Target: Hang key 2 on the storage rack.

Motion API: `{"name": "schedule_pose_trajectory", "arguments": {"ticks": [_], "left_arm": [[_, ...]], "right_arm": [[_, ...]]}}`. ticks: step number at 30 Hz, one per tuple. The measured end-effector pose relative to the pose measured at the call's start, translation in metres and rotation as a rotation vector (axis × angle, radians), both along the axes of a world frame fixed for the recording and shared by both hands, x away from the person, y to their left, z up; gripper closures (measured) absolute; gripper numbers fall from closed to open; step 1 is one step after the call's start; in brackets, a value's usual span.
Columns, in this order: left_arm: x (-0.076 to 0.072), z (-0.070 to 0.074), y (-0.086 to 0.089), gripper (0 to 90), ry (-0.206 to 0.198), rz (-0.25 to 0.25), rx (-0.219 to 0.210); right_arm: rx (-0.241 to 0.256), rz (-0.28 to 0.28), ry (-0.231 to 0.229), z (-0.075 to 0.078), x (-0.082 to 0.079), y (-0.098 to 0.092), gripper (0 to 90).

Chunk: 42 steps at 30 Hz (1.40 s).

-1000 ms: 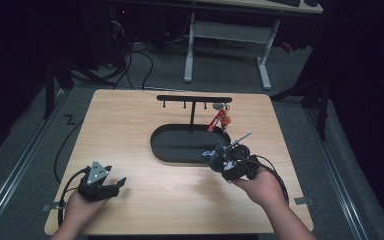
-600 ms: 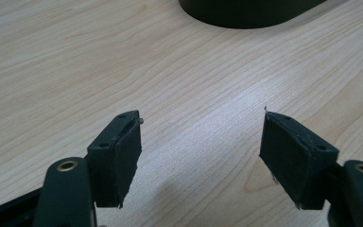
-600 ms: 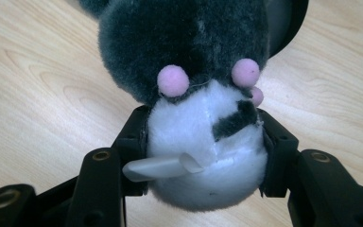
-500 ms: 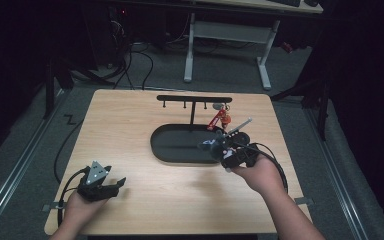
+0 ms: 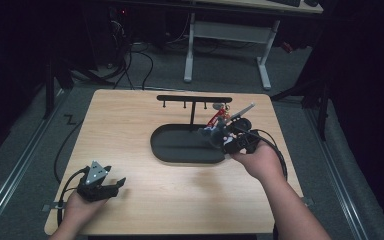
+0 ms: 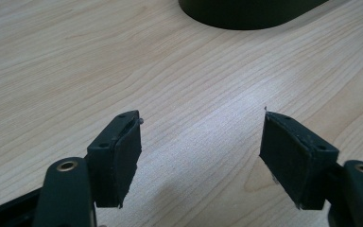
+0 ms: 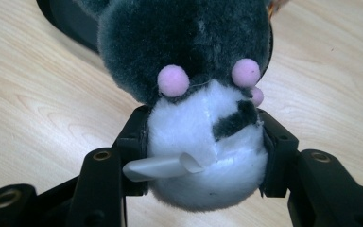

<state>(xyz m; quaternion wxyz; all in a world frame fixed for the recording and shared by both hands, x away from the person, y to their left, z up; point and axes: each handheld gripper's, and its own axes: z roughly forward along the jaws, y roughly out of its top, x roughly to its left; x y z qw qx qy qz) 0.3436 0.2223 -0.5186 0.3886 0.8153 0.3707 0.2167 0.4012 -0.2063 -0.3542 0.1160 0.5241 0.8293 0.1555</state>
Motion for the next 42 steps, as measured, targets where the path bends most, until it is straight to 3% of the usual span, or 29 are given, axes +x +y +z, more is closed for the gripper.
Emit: {"name": "schedule_pose_trajectory", "arguments": {"ticks": [10, 26, 31, 35, 42], "left_arm": [[0.002, 0.0, -0.003, 30.2, -0.003, -0.008, -0.005], [0.002, 0.001, -0.001, 30.2, -0.006, -0.004, -0.008], [0.002, 0.001, 0.001, 30.2, -0.003, -0.001, -0.011], [0.002, 0.001, 0.001, 30.2, -0.003, 0.0, -0.013], [0.002, 0.0, 0.0, 30.2, -0.004, -0.001, -0.013]], "right_arm": [[0.02, -0.041, -0.007, 0.013, 0.012, 0.001, 48.9], [0.019, -0.048, -0.055, 0.036, 0.032, 0.008, 48.9], [0.001, -0.074, -0.075, 0.041, 0.037, 0.011, 48.9], [-0.013, -0.082, -0.075, 0.035, 0.041, 0.012, 48.9], [-0.047, -0.073, -0.03, 0.008, 0.042, 0.015, 48.9]]}}
